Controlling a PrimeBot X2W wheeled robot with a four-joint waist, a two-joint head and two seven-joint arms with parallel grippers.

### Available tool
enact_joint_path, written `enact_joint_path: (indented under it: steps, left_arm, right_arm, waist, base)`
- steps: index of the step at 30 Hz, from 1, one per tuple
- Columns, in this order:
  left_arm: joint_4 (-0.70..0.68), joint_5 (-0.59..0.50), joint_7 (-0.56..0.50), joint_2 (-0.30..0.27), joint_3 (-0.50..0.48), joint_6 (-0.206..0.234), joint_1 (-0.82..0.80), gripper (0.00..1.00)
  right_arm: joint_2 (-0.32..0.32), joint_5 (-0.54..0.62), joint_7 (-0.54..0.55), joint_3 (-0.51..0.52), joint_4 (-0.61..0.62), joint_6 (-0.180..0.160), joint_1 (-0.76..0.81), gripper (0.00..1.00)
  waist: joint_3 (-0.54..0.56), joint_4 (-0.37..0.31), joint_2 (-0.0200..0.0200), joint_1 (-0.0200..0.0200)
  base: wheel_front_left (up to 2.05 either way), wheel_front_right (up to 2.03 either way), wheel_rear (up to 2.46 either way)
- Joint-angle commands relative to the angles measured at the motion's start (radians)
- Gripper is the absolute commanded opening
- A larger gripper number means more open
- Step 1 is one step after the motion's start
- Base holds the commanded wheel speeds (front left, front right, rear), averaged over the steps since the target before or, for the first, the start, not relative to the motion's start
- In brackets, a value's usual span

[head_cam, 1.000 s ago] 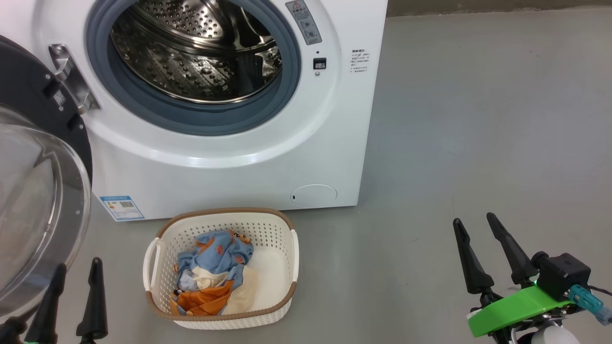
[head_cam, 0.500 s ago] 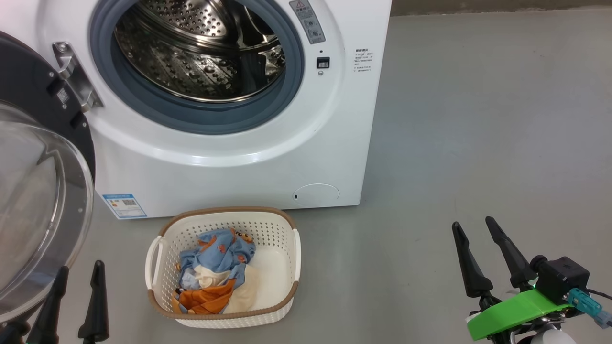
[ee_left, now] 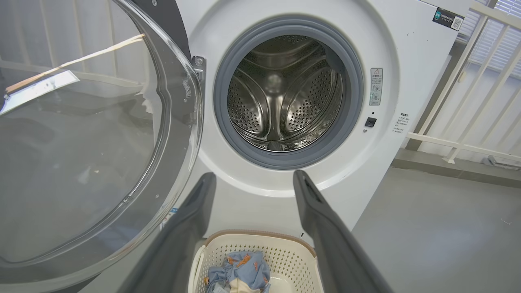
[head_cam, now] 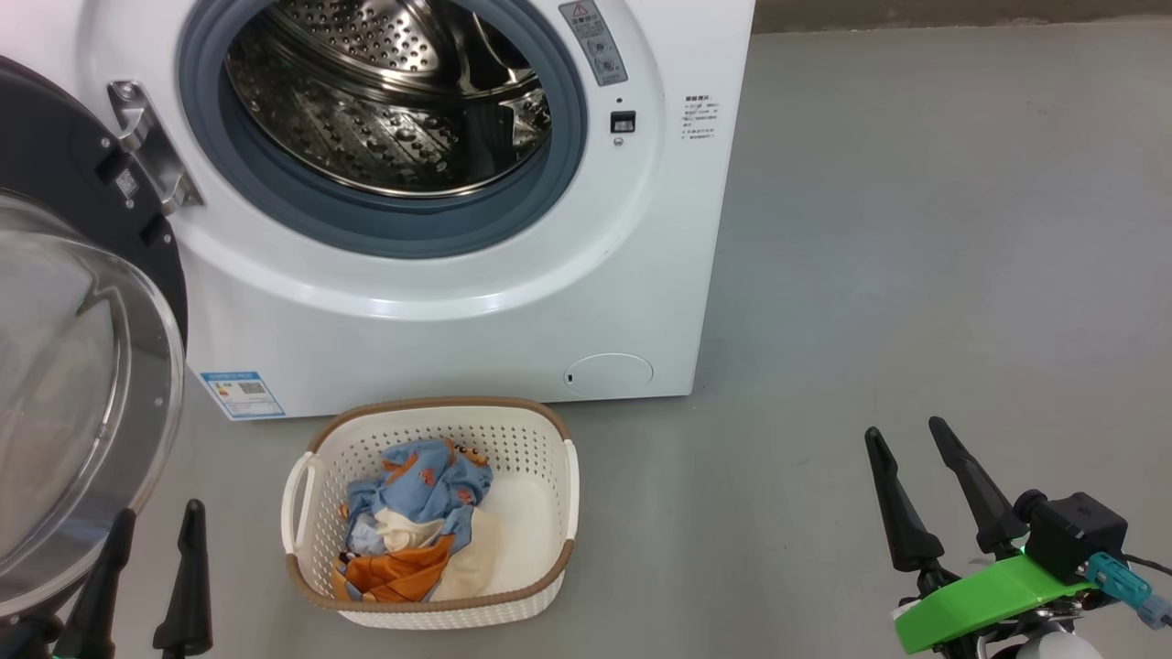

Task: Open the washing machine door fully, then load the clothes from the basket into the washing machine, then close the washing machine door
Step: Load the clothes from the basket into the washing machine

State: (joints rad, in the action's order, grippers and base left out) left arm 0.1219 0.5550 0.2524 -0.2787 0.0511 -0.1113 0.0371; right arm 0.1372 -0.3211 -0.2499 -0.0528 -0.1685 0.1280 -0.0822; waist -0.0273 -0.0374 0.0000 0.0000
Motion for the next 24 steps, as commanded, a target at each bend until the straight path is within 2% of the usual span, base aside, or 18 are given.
enact_joint_path:
  steps: [1,12,24]
  left_arm:
    - [-0.017,-0.007,0.009,-0.023,-0.043,-0.007,-0.033,1.0]
    - [-0.011,-0.018,0.009,-0.024,-0.045,-0.009,-0.035,1.0]
    - [-0.011,-0.02,0.009,-0.027,-0.048,-0.006,-0.045,1.0]
  right_arm:
    - [0.013,-0.011,-0.012,-0.027,0.022,0.003,-0.012,1.0]
    - [0.013,-0.013,-0.012,-0.03,0.02,0.003,-0.011,1.0]
    - [0.003,-0.007,-0.012,-0.023,0.026,0.003,-0.011,1.0]
  waist:
    - [0.001,0.0,0.0,0.0]
    - [0.003,0.0,0.0,0.0]
    - [-0.006,0.003,0.0,0.0]
  base:
    - [0.0,0.0,0.0]
    - [0.19,-0.19,0.0]
    - [1.23,-1.23,0.0]
